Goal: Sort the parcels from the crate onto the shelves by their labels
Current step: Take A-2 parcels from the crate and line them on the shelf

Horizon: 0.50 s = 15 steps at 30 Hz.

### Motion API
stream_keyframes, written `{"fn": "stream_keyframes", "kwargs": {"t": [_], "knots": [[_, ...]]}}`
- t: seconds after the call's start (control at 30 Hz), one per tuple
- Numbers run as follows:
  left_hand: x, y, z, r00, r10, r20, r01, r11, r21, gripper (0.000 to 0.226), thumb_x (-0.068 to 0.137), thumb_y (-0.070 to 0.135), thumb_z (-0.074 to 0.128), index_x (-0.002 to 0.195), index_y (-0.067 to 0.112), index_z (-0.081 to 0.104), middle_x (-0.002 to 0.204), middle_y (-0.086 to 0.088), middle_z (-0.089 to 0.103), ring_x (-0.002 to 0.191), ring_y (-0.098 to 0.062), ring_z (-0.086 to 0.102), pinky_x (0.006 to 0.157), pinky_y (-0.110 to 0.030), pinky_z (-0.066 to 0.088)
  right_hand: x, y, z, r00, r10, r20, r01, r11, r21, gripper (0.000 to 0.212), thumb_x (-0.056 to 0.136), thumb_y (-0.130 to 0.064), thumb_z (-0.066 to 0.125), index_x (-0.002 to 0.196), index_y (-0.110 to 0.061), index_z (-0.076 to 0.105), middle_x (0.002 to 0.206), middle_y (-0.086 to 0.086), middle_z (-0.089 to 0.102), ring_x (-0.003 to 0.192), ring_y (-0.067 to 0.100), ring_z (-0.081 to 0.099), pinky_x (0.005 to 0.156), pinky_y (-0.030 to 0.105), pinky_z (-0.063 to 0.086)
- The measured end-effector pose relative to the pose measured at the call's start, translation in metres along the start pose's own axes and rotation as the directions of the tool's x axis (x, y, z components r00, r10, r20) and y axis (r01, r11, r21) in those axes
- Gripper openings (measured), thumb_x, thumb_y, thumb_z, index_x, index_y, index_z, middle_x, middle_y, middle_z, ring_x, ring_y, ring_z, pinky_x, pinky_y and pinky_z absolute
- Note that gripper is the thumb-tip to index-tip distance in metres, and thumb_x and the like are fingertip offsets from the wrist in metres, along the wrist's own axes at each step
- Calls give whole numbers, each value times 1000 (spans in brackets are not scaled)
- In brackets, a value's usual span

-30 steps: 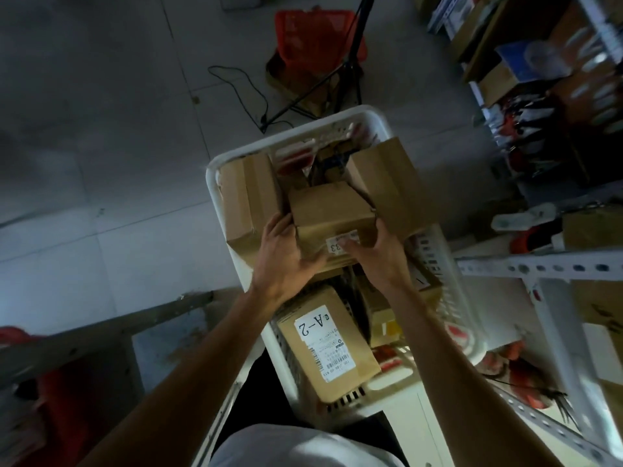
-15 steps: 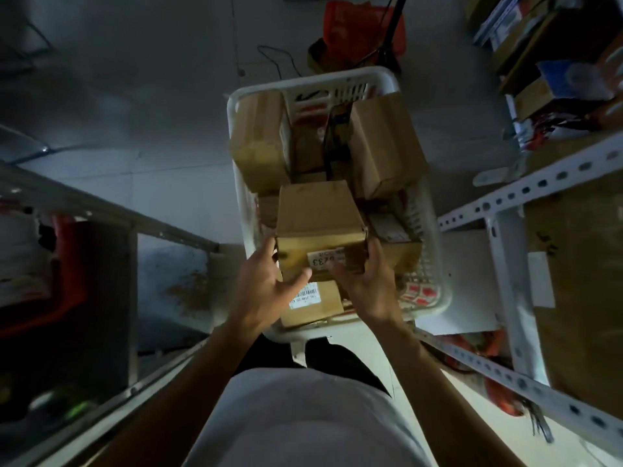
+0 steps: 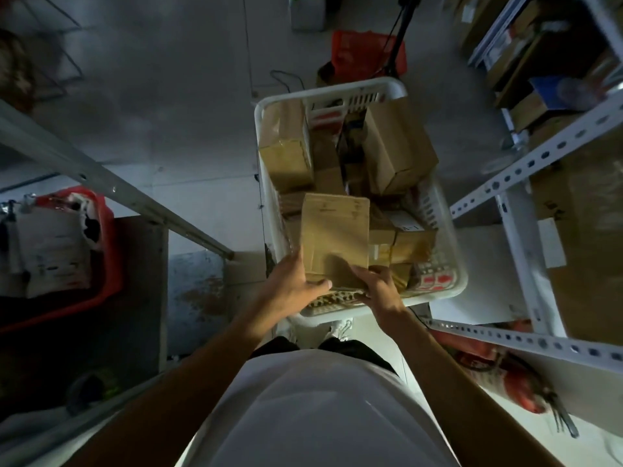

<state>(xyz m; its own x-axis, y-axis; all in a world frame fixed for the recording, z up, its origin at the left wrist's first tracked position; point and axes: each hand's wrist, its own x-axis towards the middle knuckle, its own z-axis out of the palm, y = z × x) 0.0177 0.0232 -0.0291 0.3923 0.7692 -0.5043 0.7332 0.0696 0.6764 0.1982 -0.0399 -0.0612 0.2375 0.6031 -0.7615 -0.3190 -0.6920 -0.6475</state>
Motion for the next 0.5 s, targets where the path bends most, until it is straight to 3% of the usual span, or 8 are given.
{"fn": "stream_keyframes", "kwargs": {"t": [0.07,0.13,0.23,0.3,0.37,0.5], "knots": [[7,0,3,998,60,-15,-58,991,119,84,82,38,76,147,16,28,129,0,52,110,-10,53,89,-21,44,2,4,1,999,25,-20,-25,1000,-13,55,79,-28,80,117,-10,45,120,18,62,109,31,63,92,50,51],[12,-1,8,995,99,-31,-92,980,177,94,81,38,77,152,13,20,141,-7,43,122,-18,50,94,-23,43,2,5,0,1000,30,-3,-30,999,-21,67,71,-33,82,123,-8,47,118,16,64,104,28,66,82,44,55],[15,-2,20,996,87,-10,-82,968,238,110,82,42,76,156,10,1,156,-12,26,138,-27,39,109,-33,40,-1,10,-4,999,32,0,-32,999,-13,31,87,-15,75,106,-19,51,102,4,65,87,15,66,67,29,54],[13,-3,26,998,69,-8,-64,958,280,119,82,44,75,156,8,-11,162,-12,13,143,-27,31,112,-32,36,-2,15,-6,999,32,9,-32,999,-19,30,87,-9,74,105,-19,51,100,5,67,81,13,68,63,26,54],[12,-7,30,998,62,6,-62,966,253,125,79,45,77,155,9,-16,163,-11,7,145,-28,26,112,-34,36,-1,19,-7,1000,23,20,-22,1000,-16,44,79,-13,81,109,-16,49,108,13,66,88,19,70,72,32,58],[11,-12,27,999,45,-17,-42,991,130,131,72,46,82,155,16,-14,160,-11,17,144,-29,30,112,-41,41,2,18,-2,999,19,47,-16,998,-69,76,60,-34,94,111,-10,43,116,16,65,105,28,68,93,46,56]]}}
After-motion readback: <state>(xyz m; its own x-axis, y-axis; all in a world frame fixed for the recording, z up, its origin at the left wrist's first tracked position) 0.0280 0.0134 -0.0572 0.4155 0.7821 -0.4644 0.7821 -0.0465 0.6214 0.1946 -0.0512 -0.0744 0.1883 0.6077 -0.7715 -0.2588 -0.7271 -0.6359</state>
